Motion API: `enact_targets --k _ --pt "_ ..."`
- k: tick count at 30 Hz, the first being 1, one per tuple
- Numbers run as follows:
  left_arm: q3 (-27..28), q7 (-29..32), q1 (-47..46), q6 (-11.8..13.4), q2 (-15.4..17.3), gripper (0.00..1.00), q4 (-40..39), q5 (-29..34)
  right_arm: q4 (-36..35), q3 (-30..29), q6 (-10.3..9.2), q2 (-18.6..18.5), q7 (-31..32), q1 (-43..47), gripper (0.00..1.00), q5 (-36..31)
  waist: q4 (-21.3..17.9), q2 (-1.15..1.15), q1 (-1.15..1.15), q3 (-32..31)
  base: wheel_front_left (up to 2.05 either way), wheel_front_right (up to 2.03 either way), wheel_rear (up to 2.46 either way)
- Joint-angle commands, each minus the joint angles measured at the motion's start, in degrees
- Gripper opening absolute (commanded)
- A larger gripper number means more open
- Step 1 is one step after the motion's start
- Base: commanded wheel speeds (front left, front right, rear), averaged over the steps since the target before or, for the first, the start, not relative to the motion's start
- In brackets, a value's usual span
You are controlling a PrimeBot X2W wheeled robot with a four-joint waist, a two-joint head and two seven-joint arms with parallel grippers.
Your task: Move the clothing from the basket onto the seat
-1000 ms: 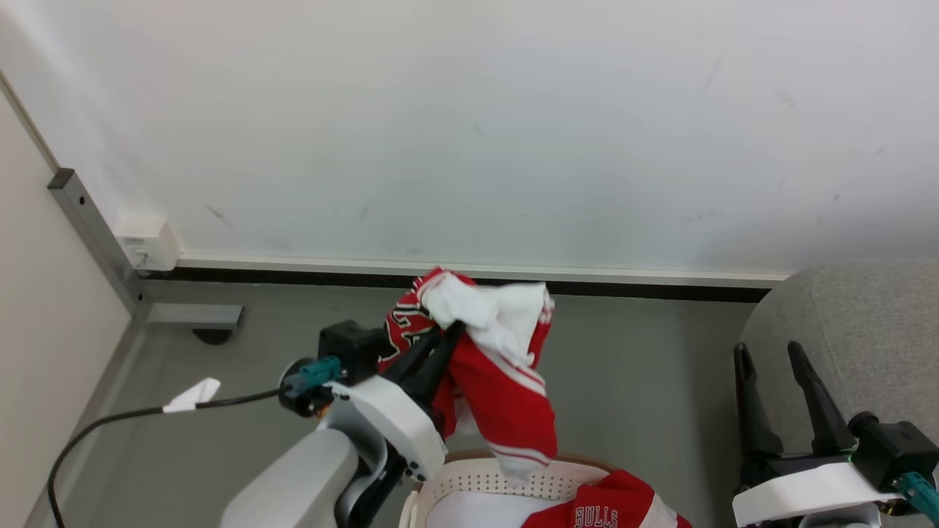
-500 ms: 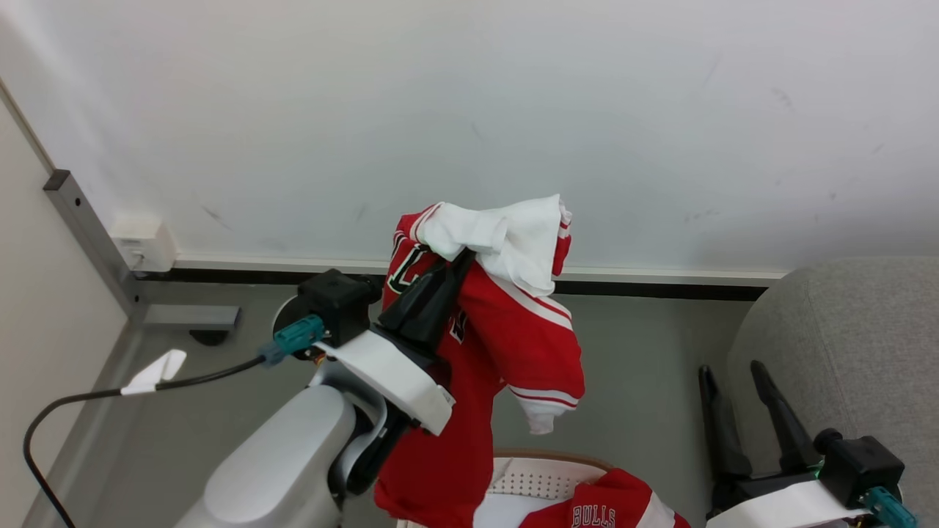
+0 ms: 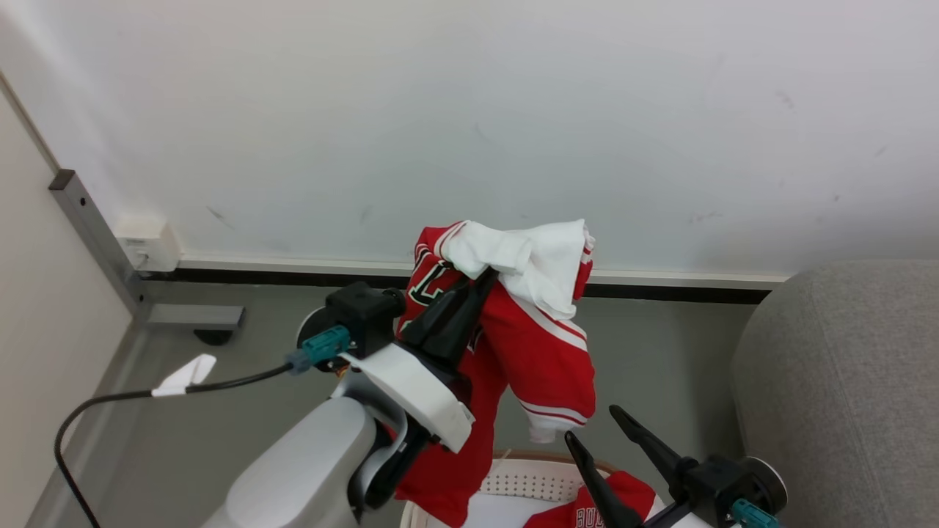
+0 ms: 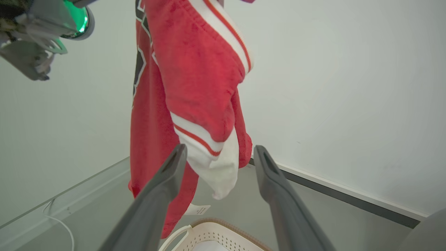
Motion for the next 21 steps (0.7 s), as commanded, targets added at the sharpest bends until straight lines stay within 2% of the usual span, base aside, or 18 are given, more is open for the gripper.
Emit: enact_targets --k 1,9,18,19,20,21 --pt "-0.2 0.0 0.2 -0.3 -0.2 0.00 0.2 -0.6 1.0 0.7 -0.12 -0.3 -0.1 -1.3 1.00 0.8 0.7 0.00 0.00 -0.2 0.00 0.00 0.00" --pt "-3.4 0.8 0.4 -1.3 -2.9 0.00 0.0 0.0 7.1 3.0 -0.12 1.4 -0.1 -4.8 1.00 2.3 4.6 0.00 0.00 -0.9 0.00 0.00 0.00" --pt "-7.4 2.2 1.1 -2.6 -5.9 0.00 -1.1 -0.2 10.1 0.8 -0.13 3.5 -0.1 -6.3 1.00 1.4 9.5 0.00 0.00 -1.5 0.00 0.00 0.00" --pt "-7.5 2.2 1.2 -2.5 -6.0 0.00 -1.2 -0.3 9.7 0.5 -0.13 3.6 -0.1 -6.3 0.45 1.3 9.9 0.00 0.00 -1.6 0.00 0.00 0.00" --pt "-7.6 2.3 1.2 -2.5 -6.0 0.00 -1.1 -0.4 9.5 0.1 -0.13 3.8 -0.1 -6.0 0.00 1.5 10.3 0.00 0.00 -1.6 0.00 0.00 0.00" --pt "-7.6 2.3 1.3 -2.5 -5.9 0.00 -1.1 -0.5 9.5 -0.2 -0.13 3.9 -0.1 -5.6 0.00 1.6 10.6 0.00 0.00 -1.6 0.00 0.00 0.00"
